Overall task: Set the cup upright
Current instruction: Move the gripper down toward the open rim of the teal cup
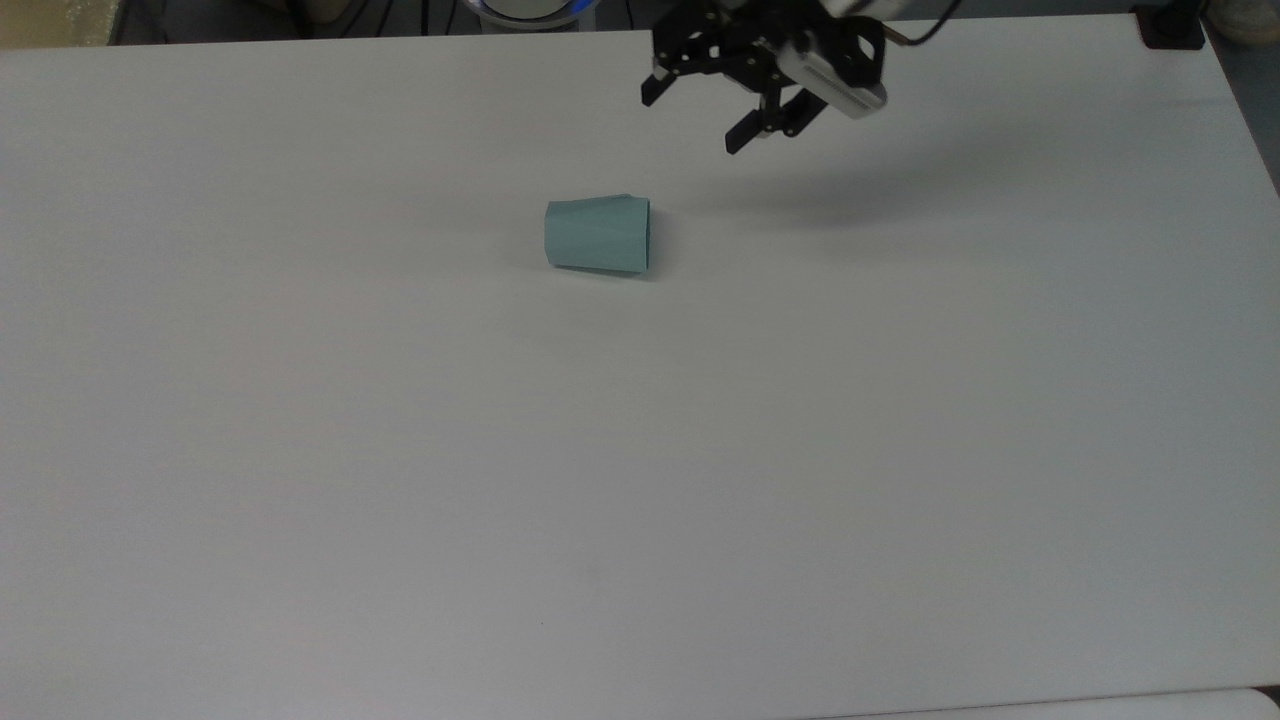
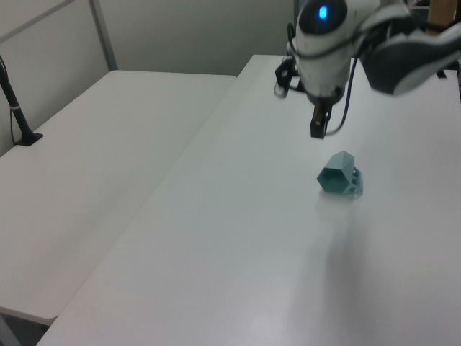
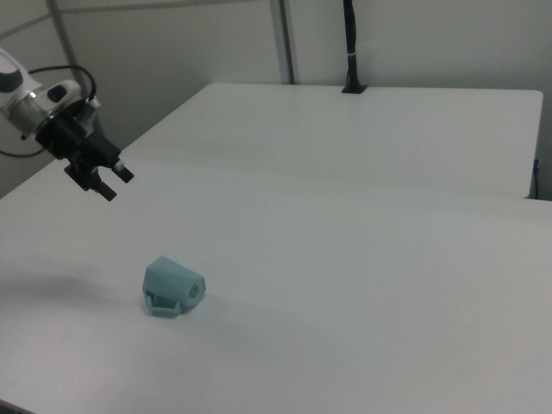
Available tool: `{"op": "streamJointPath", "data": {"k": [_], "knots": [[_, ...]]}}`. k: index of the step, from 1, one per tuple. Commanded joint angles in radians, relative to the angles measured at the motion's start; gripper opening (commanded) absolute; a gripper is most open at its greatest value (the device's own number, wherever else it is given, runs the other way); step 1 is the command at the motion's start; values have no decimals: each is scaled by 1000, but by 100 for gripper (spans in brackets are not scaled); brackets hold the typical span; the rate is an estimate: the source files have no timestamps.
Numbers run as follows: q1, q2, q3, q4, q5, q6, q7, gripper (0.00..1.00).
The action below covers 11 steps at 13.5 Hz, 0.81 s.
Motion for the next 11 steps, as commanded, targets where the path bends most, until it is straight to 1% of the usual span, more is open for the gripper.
{"op": "streamJointPath", "data": {"k": [1, 3, 4, 7, 10, 11], "knots": [[80, 94, -15, 38, -126, -86, 102, 100], [110, 142, -15, 27, -177, -94, 126, 100], [114, 159, -15, 24, -188, -97, 134, 100], [113, 221, -12, 19, -191, -83, 154, 100], [104, 254, -12, -10, -194, -80, 159, 100], [101, 263, -12, -23, -197, -72, 182, 100]]}}
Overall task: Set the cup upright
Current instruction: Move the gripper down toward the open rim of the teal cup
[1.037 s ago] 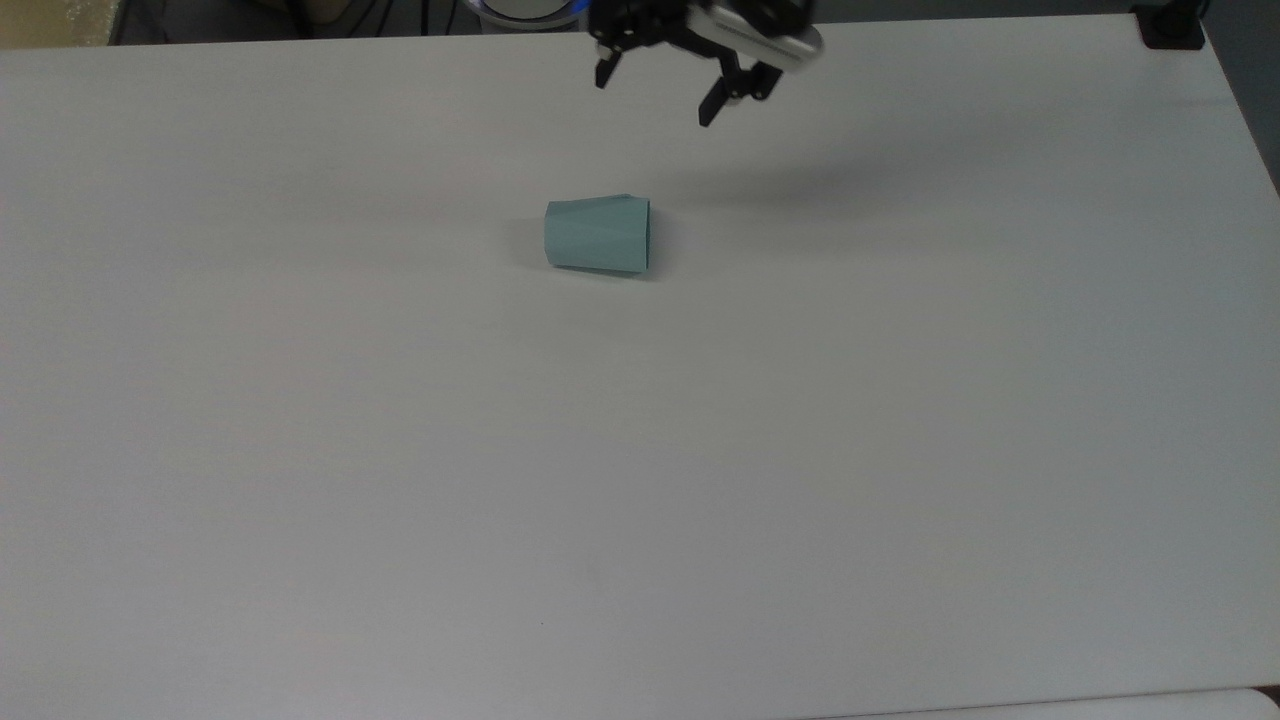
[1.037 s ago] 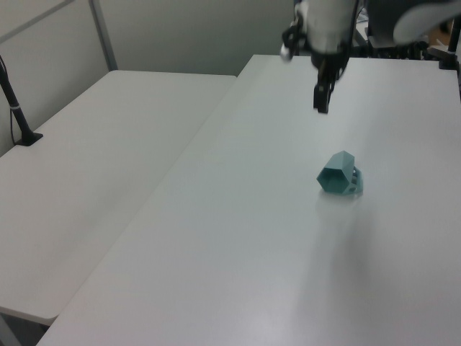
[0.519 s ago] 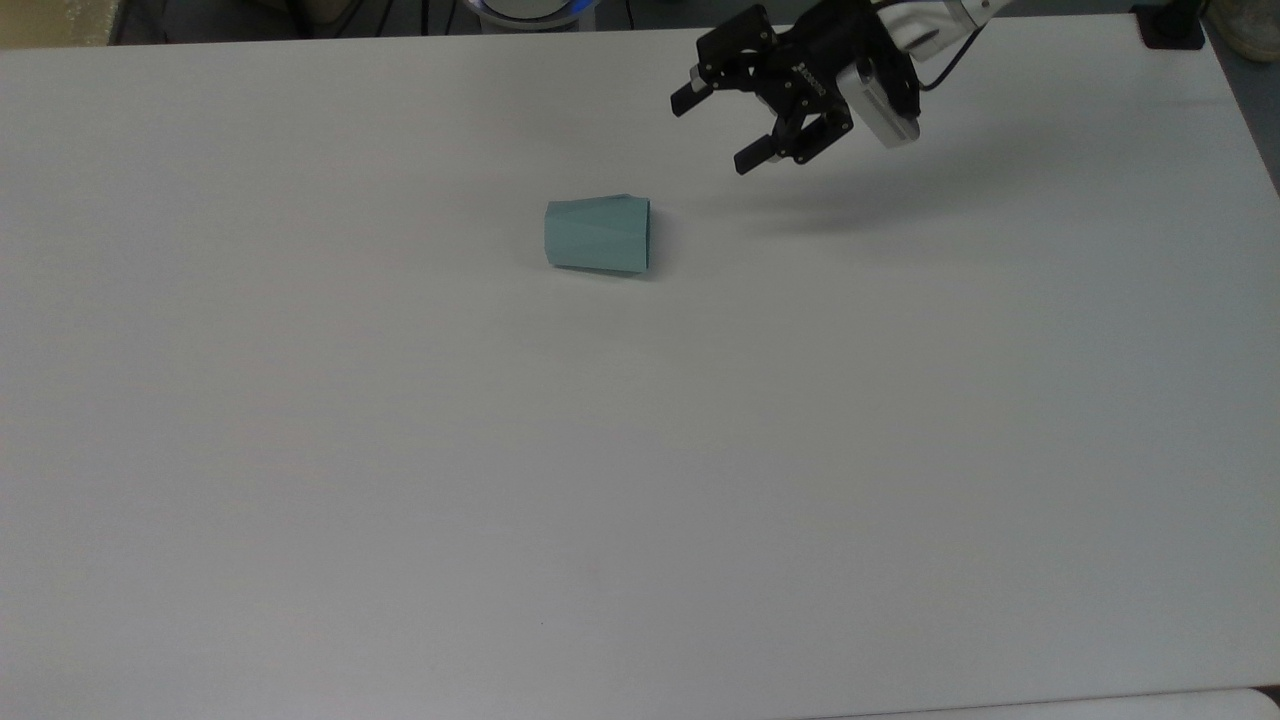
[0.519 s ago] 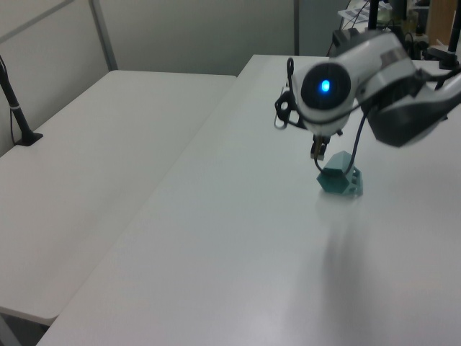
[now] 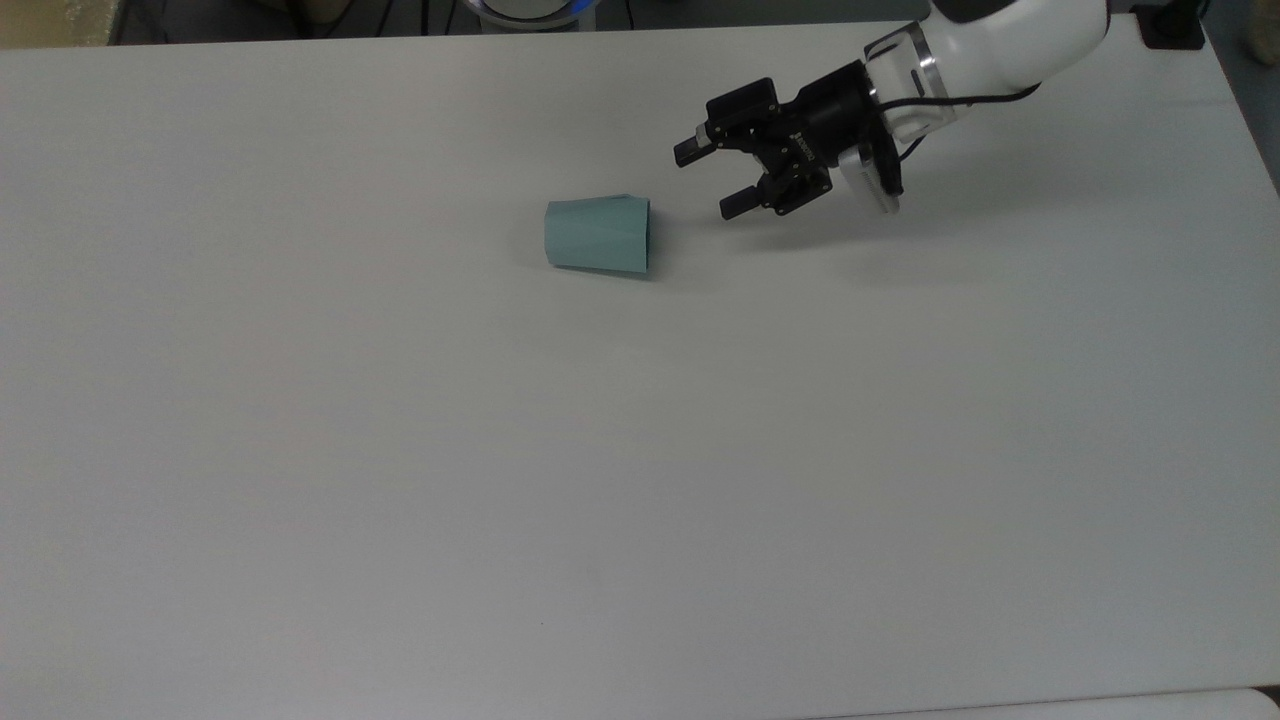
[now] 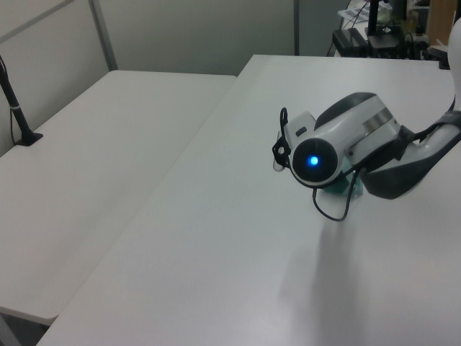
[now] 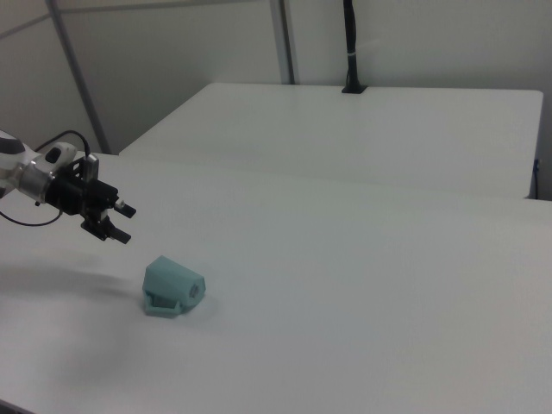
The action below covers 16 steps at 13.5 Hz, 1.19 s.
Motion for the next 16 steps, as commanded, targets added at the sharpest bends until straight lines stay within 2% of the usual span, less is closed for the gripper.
{"op": "streamJointPath", "data": {"k": [1, 4, 11, 12, 14, 15, 16], "knots": [[-1, 23, -9, -43, -24, 4, 72, 100], [-12, 24, -9, -98, -32, 13, 85, 100], [-62, 59, -9, -146, -50, 70, 85, 100], [-62, 59, -9, -155, -50, 70, 86, 91], [-62, 59, -9, -161, -50, 68, 94, 56], [-64, 59, -9, -162, -50, 68, 95, 42], [-64, 59, -9, -167, -53, 70, 96, 23]]}}
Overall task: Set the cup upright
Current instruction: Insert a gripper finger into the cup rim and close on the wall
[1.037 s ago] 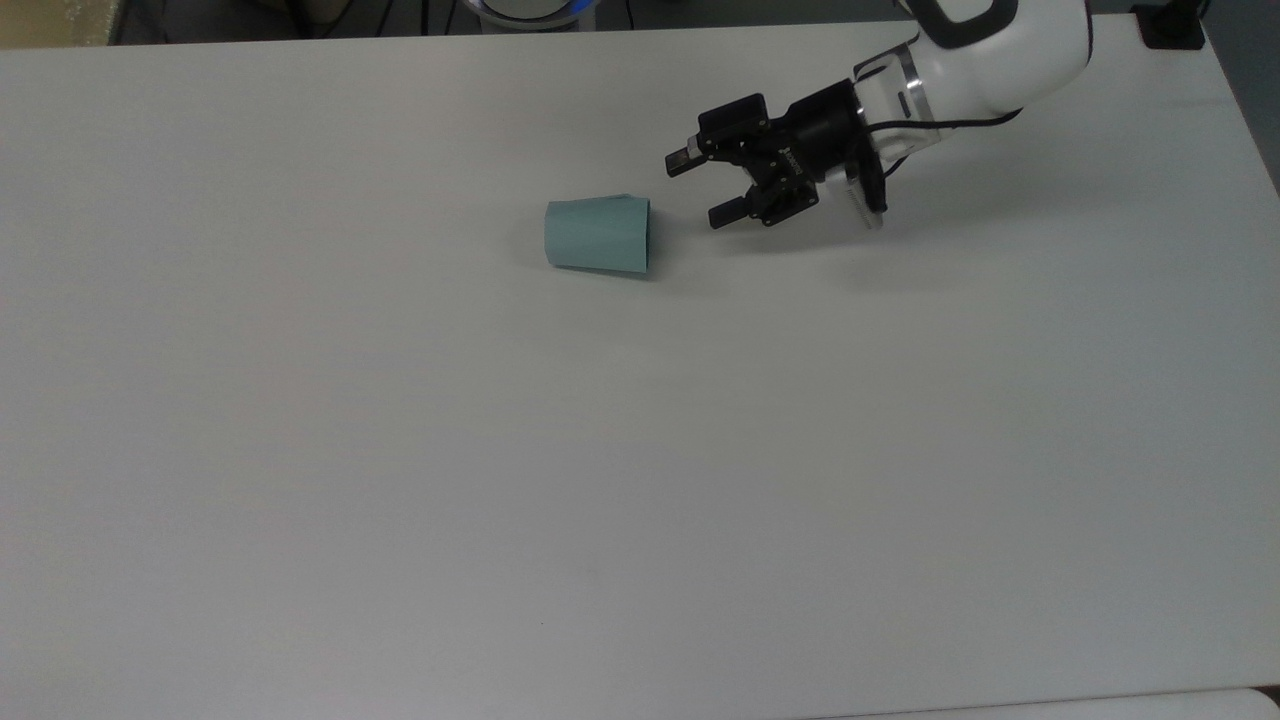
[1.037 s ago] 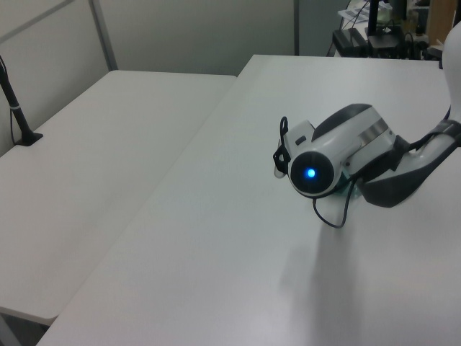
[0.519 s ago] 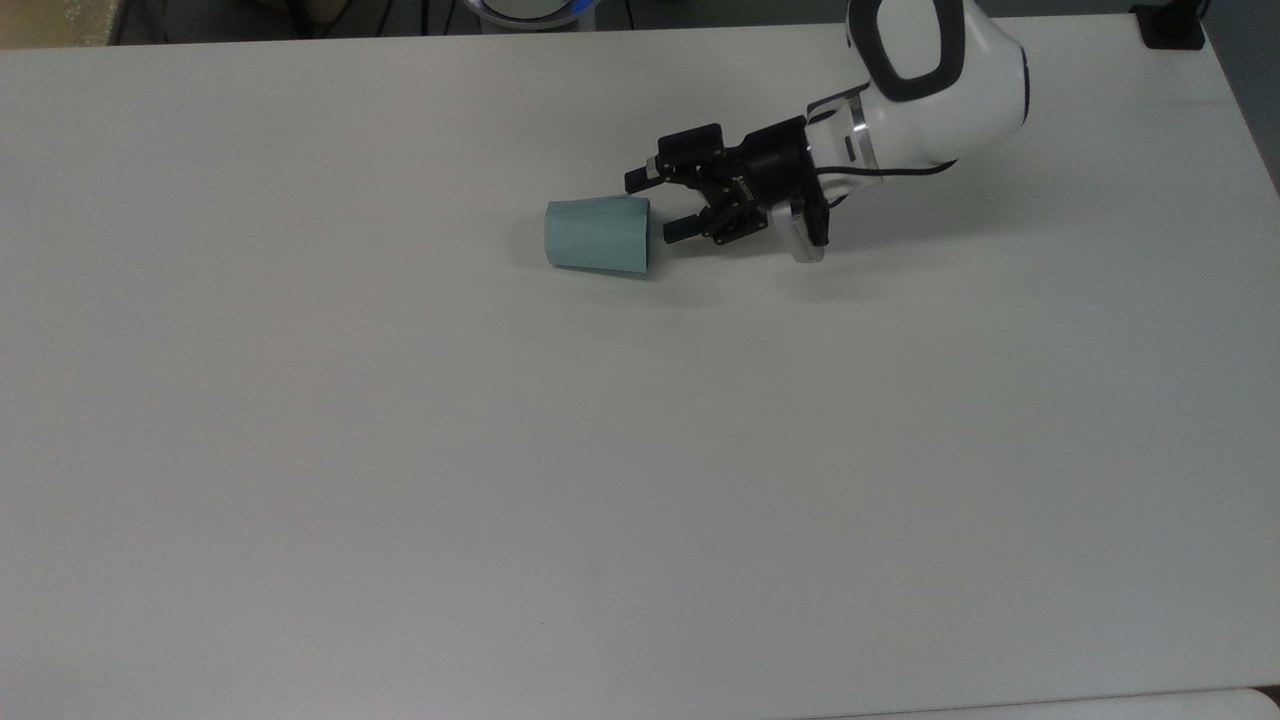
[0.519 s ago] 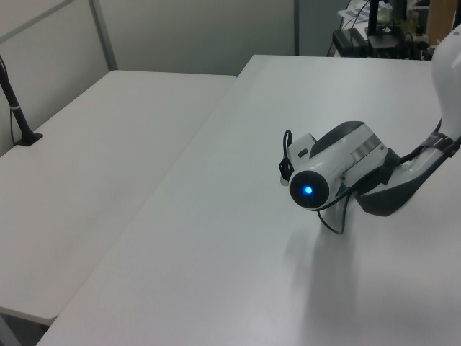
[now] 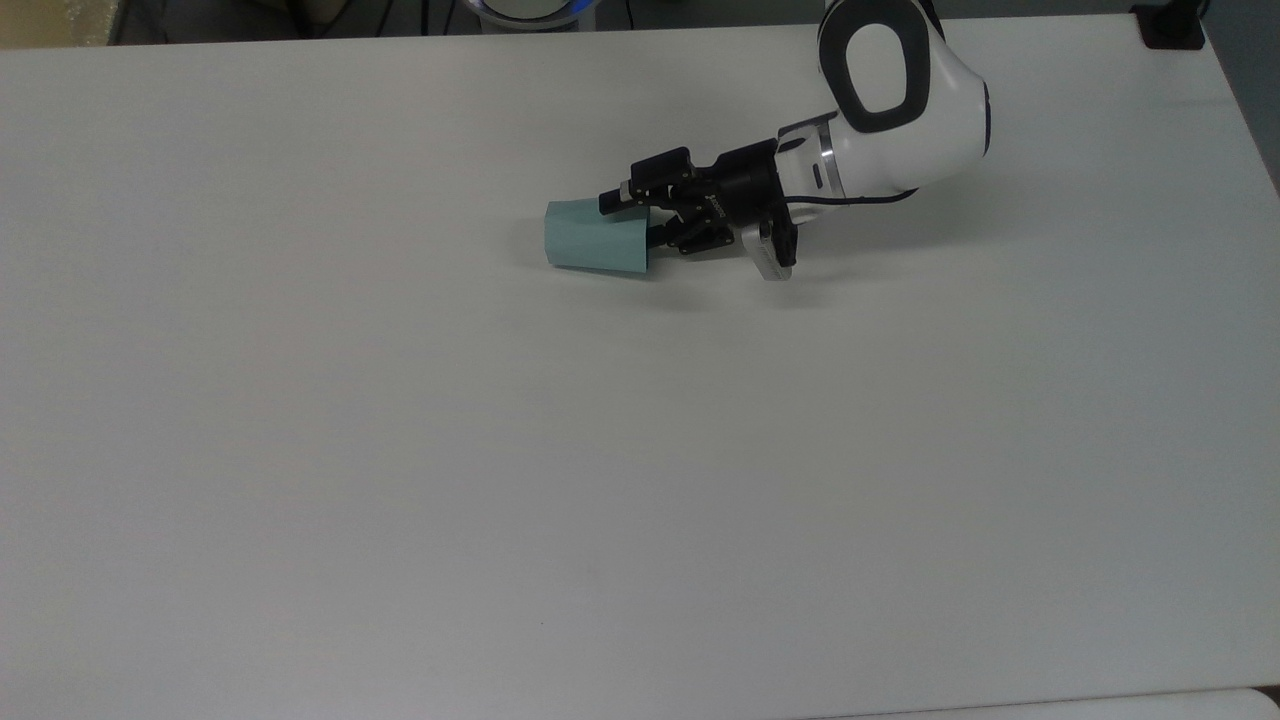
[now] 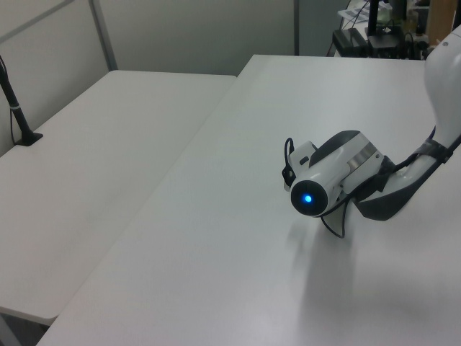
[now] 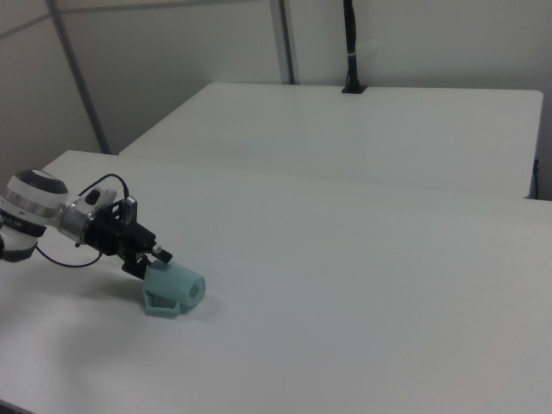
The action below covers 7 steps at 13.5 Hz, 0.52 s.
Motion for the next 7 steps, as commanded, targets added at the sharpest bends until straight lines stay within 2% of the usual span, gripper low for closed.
{"op": "streamJointPath", "data": {"k": [1, 2, 7], "knots": [[2, -17, -5, -34, -23, 22, 31, 12], [2, -17, -5, -39, -26, 22, 33, 0], [2, -17, -5, -77, -35, 43, 31, 0]]}}
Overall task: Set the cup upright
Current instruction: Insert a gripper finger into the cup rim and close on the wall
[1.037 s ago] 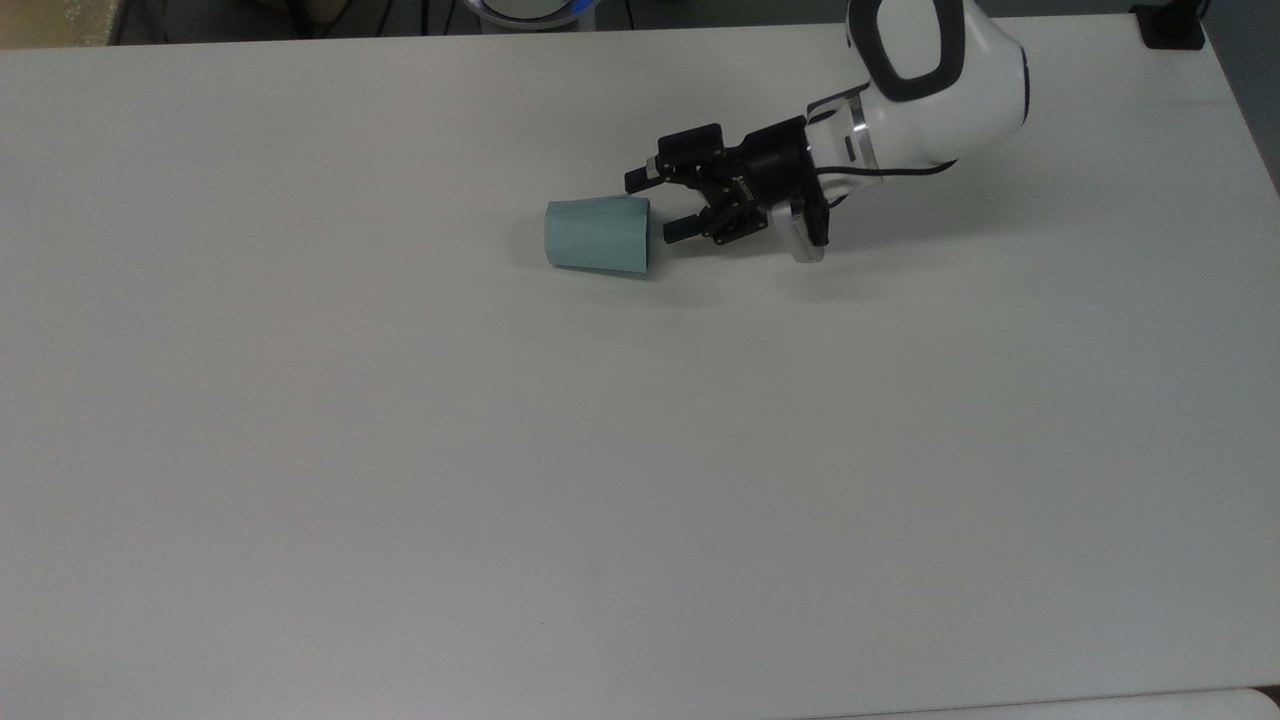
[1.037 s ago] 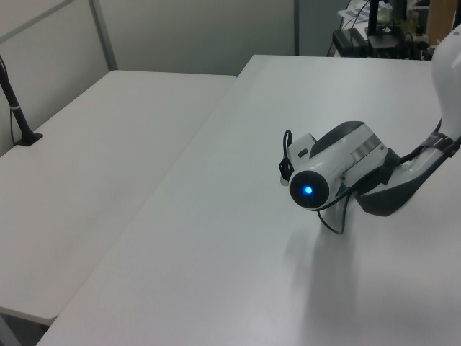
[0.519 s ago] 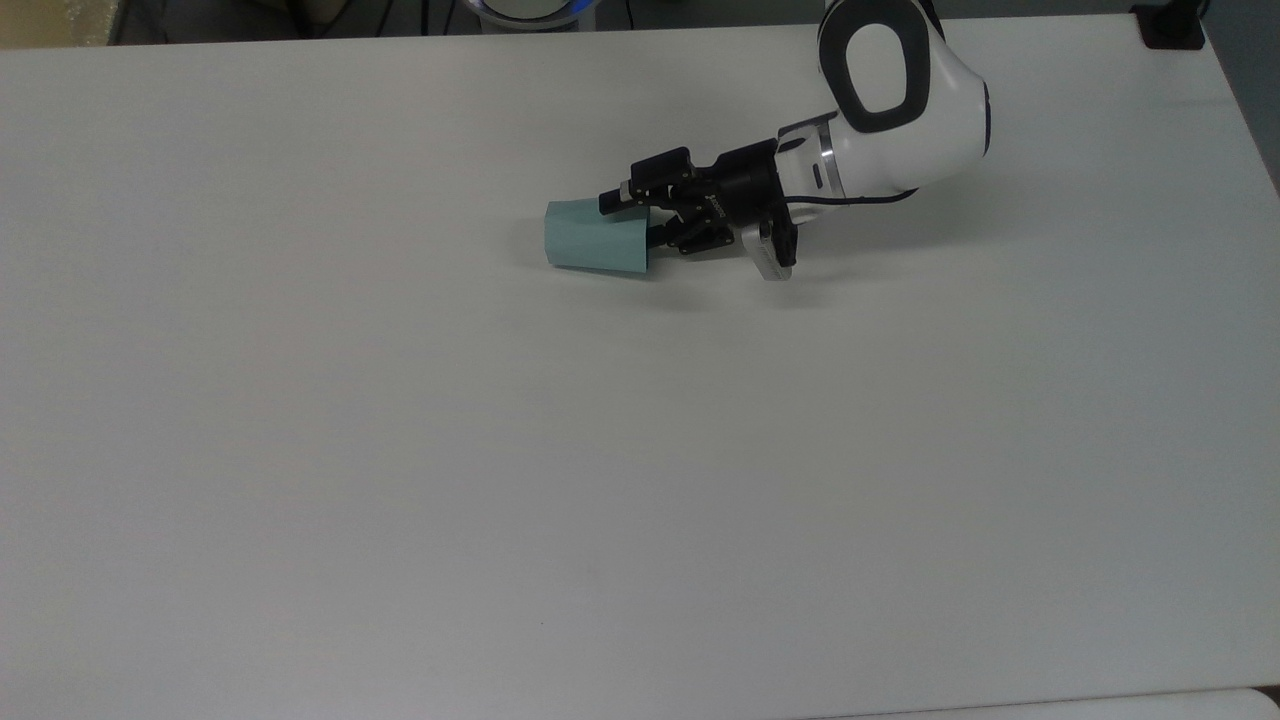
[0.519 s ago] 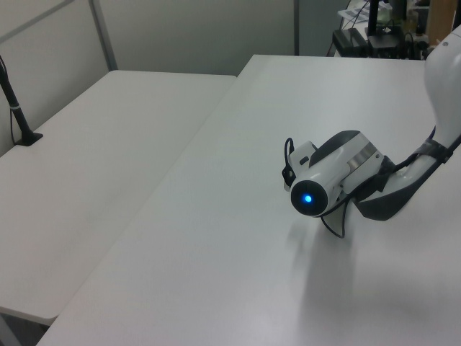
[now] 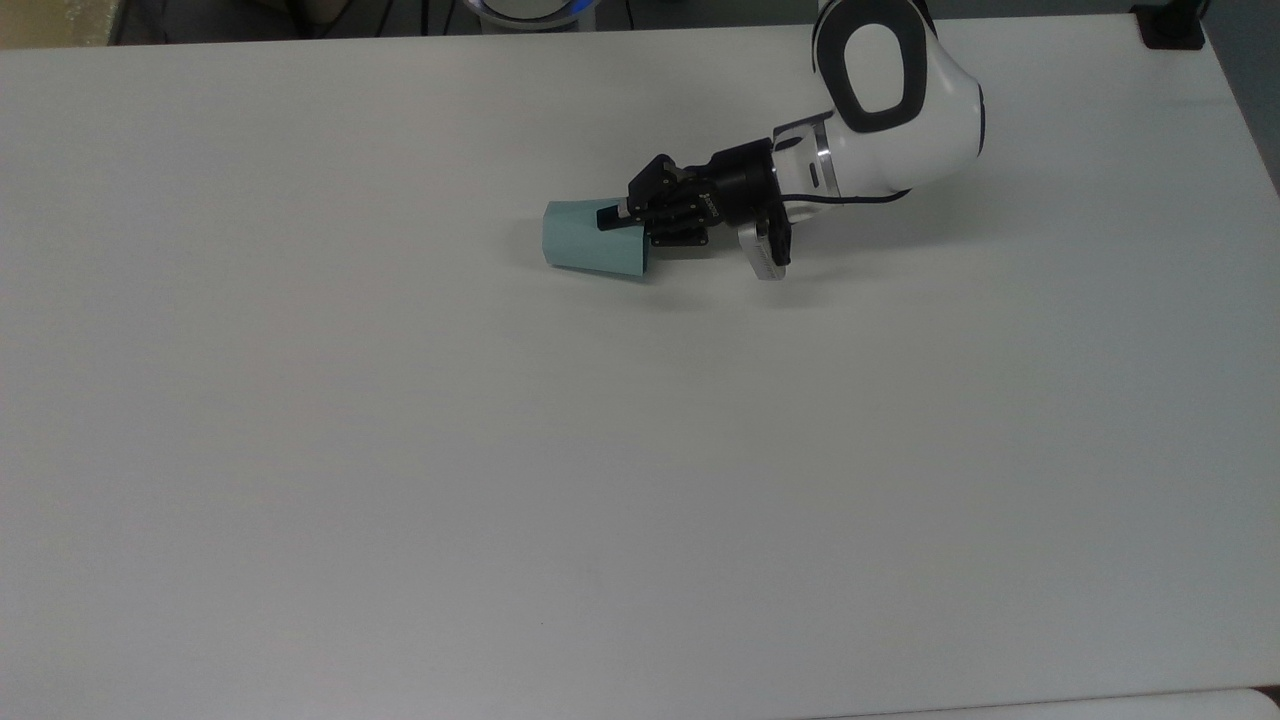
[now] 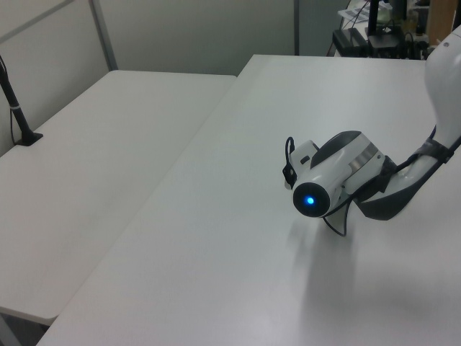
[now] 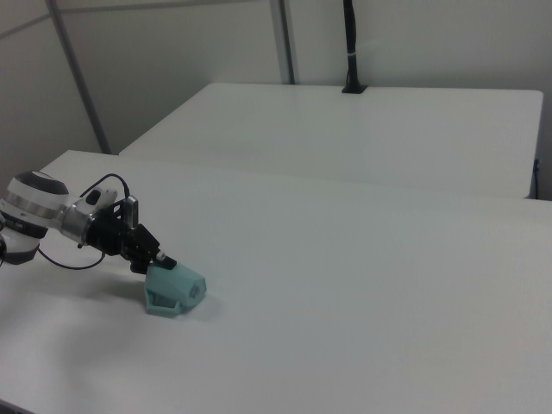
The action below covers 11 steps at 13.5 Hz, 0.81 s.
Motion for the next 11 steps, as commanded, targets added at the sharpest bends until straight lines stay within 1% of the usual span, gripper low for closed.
{"op": "streamJointPath", "data": {"k": [1, 4, 6, 7, 11], "knots": [[2, -12, -2, -67, 3, 56, 28, 0], [-6, -43, -2, -57, 17, 56, -4, 0], [-26, -116, -5, -43, 35, 52, -94, 0], [-49, -156, -5, -34, 67, 55, -117, 0], [-89, -262, -16, -12, 121, 59, -151, 0]]}}
